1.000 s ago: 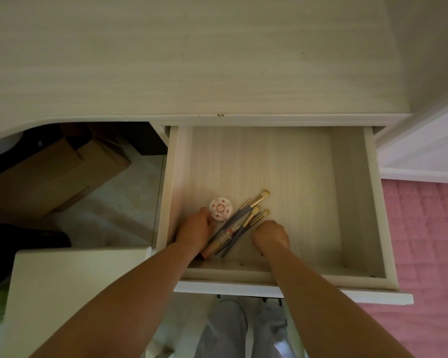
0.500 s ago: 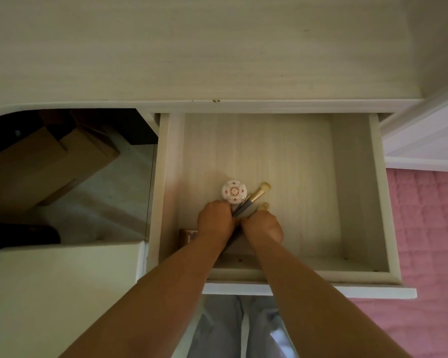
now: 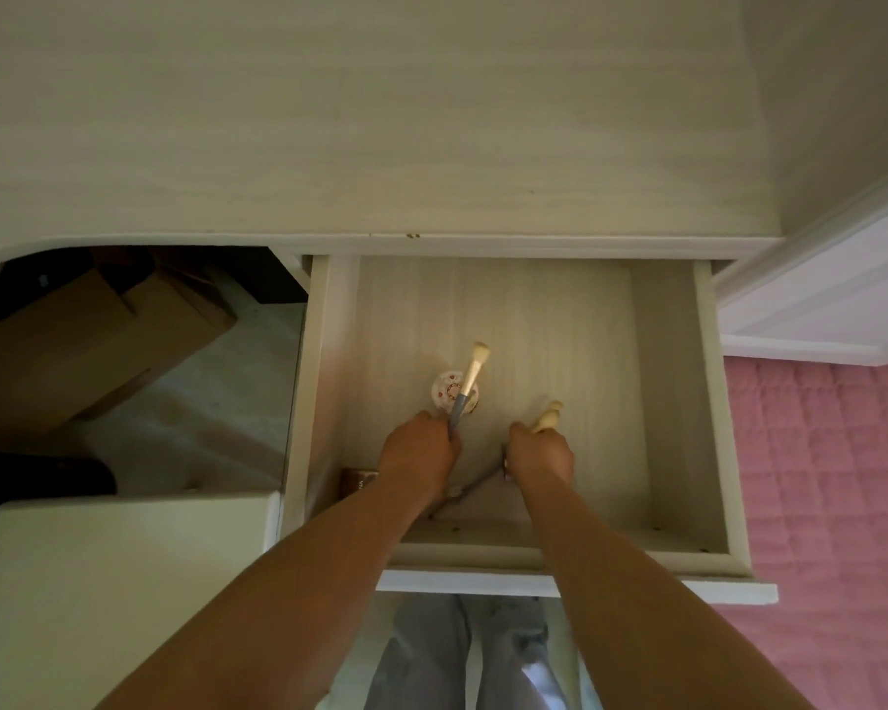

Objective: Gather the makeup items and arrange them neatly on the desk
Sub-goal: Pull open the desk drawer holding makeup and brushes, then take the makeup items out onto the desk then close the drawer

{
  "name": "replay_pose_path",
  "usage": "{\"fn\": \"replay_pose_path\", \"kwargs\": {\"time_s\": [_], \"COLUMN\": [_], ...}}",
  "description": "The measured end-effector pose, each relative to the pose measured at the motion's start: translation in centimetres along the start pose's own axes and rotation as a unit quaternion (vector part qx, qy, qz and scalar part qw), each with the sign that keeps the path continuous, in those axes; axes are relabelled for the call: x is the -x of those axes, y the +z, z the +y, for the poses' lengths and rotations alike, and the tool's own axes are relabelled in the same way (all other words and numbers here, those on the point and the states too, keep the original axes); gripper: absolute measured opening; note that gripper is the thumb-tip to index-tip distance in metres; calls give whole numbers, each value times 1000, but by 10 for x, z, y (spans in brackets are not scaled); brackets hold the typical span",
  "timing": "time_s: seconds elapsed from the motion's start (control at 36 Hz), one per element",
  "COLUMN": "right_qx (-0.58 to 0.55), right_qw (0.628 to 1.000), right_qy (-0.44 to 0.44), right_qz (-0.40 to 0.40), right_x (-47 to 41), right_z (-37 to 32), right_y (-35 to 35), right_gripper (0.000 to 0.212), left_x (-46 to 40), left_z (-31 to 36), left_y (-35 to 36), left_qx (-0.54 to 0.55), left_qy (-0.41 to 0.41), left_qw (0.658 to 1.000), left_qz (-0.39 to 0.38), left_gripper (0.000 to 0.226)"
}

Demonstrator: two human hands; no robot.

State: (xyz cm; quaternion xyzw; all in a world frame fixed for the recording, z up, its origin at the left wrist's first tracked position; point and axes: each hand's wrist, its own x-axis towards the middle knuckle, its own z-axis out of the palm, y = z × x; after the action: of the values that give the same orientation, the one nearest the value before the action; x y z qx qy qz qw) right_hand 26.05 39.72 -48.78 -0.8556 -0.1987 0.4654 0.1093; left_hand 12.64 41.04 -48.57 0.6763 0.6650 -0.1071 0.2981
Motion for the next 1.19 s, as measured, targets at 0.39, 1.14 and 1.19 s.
{"fn": "replay_pose_path", "kwargs": {"time_s": [0.39, 1.14, 1.19], "right_qx": [-65, 75, 115], "right_qw": [979, 955, 946], "right_qy": [-100, -283, -303], "right_qz": [-167, -52, -25], "right_x": [64, 42, 37], "right_z": [-73, -383, -391], "right_y": [-103, 27, 30], "right_gripper": [23, 27, 30], "left_x": [60, -140, -149], "left_z": [49, -75, -80], "left_y": [-105, -305, -308], "left_qx": [317, 116, 118], "left_qy": [-29, -76, -69], "left_qw": [948, 978, 977], "left_qz": [-15, 155, 165], "left_gripper": [29, 47, 48]}}
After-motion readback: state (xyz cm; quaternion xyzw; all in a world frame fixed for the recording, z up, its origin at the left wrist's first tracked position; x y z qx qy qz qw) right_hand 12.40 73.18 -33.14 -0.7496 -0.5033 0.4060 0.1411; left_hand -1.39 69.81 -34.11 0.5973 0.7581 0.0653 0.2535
